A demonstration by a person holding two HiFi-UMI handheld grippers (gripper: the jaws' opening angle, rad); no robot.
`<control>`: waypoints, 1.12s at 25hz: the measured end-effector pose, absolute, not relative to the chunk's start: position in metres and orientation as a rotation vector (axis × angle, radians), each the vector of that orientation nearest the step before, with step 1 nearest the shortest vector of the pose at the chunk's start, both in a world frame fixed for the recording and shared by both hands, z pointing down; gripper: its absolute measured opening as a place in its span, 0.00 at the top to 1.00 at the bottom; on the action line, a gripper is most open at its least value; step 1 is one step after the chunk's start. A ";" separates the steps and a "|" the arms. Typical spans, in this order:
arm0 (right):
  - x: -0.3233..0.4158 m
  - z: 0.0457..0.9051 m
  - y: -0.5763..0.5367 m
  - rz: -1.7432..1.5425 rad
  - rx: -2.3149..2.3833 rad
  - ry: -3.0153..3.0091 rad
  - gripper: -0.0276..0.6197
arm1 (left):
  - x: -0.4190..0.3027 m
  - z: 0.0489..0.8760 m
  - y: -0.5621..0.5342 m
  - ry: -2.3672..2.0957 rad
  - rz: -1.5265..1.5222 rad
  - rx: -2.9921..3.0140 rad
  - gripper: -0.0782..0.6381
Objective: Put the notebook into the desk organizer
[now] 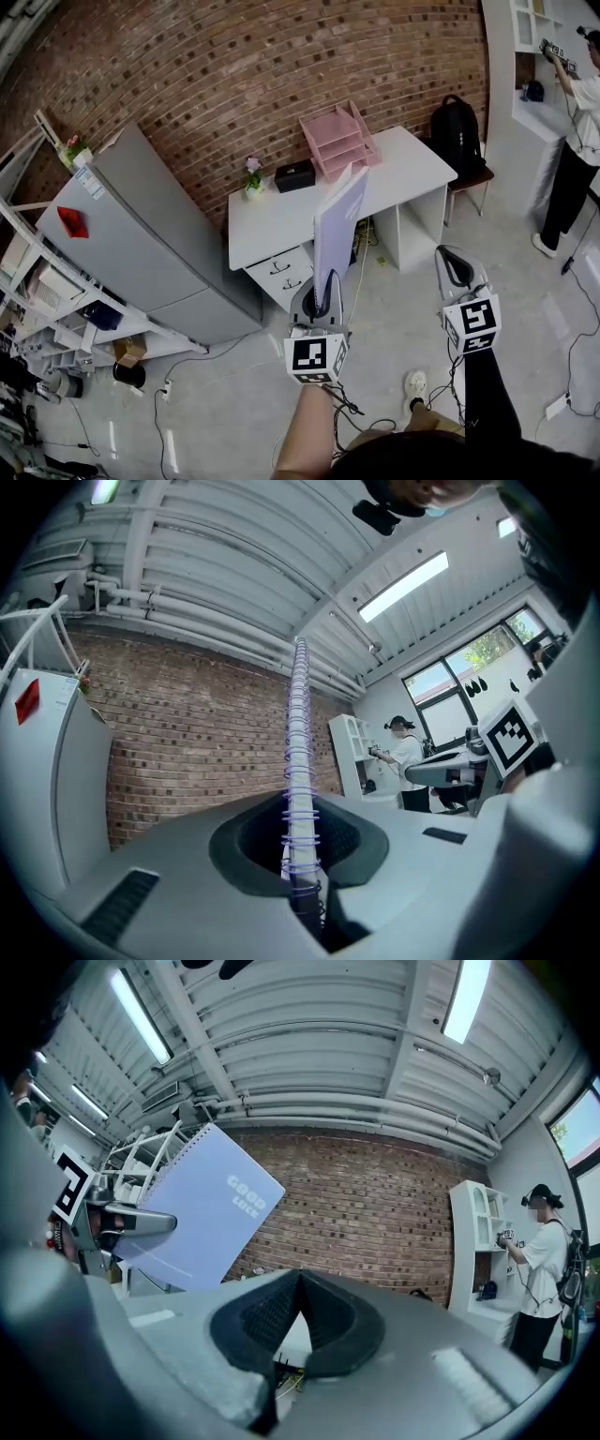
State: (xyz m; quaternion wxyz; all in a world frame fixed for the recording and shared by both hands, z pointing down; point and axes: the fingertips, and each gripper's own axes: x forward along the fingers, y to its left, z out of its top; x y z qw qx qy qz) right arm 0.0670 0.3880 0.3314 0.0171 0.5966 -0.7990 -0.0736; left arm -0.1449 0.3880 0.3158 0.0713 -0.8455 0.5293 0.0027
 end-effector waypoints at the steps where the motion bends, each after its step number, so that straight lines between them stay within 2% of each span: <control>1: 0.071 0.332 0.378 -0.230 1.850 -2.488 0.96 | -0.141 0.316 0.378 1.594 0.007 -2.540 0.84; 18: 0.133 0.338 0.218 -0.226 1.779 -2.554 0.96 | -0.084 0.323 0.232 1.676 -0.058 -2.475 0.84; 28: 0.150 0.349 0.171 -0.207 1.749 -2.576 0.96 | -0.058 0.334 0.189 1.693 -0.073 -2.474 0.84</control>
